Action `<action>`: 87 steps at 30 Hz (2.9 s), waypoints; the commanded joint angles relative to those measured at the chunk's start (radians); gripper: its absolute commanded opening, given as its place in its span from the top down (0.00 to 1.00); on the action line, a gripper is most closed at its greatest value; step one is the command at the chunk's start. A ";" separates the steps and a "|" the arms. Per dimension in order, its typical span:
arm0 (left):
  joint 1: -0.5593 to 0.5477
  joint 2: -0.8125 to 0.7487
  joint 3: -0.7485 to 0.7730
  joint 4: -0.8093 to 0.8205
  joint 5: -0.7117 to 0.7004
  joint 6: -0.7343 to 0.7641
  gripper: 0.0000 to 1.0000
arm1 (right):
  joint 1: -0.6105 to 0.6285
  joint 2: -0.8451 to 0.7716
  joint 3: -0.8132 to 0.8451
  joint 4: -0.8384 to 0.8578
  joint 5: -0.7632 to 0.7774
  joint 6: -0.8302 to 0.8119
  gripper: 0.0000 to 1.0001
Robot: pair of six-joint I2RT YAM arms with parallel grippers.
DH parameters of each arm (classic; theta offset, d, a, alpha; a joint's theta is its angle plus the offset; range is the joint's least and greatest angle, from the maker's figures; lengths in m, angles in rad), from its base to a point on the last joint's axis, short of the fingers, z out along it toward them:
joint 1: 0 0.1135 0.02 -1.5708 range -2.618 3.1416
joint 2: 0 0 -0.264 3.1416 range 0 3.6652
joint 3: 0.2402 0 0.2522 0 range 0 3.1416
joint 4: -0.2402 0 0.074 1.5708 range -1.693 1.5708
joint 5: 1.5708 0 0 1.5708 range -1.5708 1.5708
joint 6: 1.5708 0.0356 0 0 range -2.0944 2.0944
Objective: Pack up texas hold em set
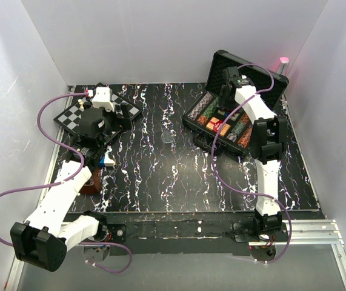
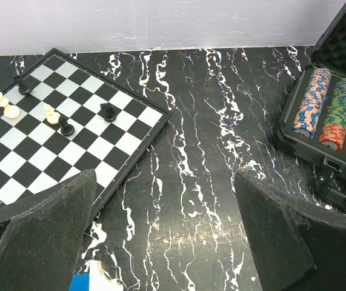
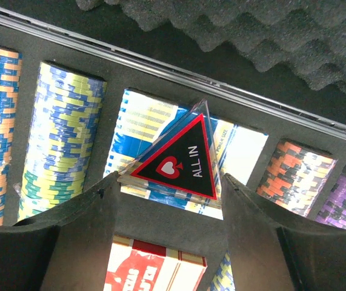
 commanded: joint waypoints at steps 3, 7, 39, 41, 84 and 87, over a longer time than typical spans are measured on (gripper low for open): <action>-0.007 -0.015 -0.006 0.010 -0.001 0.007 0.02 | 0.026 0.039 0.036 -0.063 0.000 0.060 0.64; -0.007 -0.016 -0.006 0.010 -0.002 0.007 0.02 | 0.031 0.038 0.030 -0.065 0.019 0.067 0.62; -0.007 -0.024 -0.005 0.007 -0.011 0.011 0.02 | 0.031 -0.113 -0.035 0.007 -0.020 -0.029 0.12; -0.007 -0.024 -0.006 0.009 -0.010 0.011 0.02 | 0.032 -0.134 -0.049 0.033 -0.036 -0.048 0.11; -0.002 0.008 0.011 -0.008 -0.011 0.011 0.02 | 0.497 0.110 0.109 -0.037 -0.267 -0.160 0.11; -0.002 0.006 0.011 -0.008 -0.011 0.010 0.02 | 0.497 0.148 0.152 -0.045 -0.254 -0.167 0.11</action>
